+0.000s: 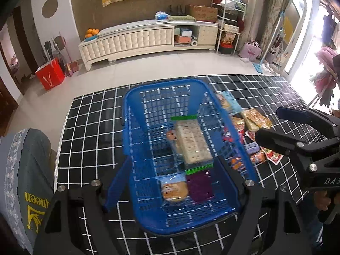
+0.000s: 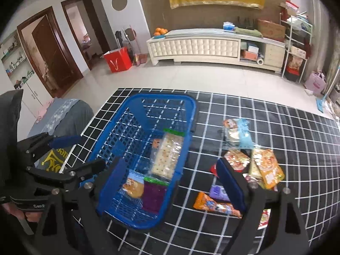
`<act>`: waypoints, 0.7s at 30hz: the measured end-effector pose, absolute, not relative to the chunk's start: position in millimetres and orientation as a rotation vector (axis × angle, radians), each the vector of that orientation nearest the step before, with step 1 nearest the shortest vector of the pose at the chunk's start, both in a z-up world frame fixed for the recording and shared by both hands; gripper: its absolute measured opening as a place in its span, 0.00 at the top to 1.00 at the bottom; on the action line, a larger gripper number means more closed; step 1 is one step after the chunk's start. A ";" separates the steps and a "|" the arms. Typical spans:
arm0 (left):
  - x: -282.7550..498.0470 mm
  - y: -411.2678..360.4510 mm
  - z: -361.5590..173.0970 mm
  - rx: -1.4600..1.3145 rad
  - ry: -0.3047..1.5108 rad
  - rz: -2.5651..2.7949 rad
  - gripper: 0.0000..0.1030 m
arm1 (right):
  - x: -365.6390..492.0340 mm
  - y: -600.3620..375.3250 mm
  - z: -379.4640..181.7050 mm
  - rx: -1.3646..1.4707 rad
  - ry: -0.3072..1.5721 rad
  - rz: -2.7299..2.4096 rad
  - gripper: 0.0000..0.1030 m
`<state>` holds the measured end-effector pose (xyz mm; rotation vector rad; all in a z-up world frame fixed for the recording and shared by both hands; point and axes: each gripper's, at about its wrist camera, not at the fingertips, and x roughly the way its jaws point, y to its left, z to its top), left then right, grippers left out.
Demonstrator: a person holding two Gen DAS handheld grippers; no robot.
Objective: Organize snacks
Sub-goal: 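Withdraw both grippers from the basket toward the remaining snacks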
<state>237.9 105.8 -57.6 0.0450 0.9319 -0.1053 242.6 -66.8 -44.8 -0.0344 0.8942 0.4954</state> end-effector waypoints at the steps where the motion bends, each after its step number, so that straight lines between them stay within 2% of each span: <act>1: 237.5 99.6 -56.0 0.050 0.928 -0.114 0.25 | 240.7 -71.0 -43.5 -0.037 0.893 0.488 0.13; 9: 241.6 52.6 -55.2 0.058 0.932 -0.154 0.25 | 235.7 -127.9 -43.0 -0.015 0.910 0.411 0.13; 21: 256.8 -32.5 -62.7 0.082 0.966 -0.197 0.25 | 250.2 -216.6 -73.0 0.051 1.008 0.333 0.13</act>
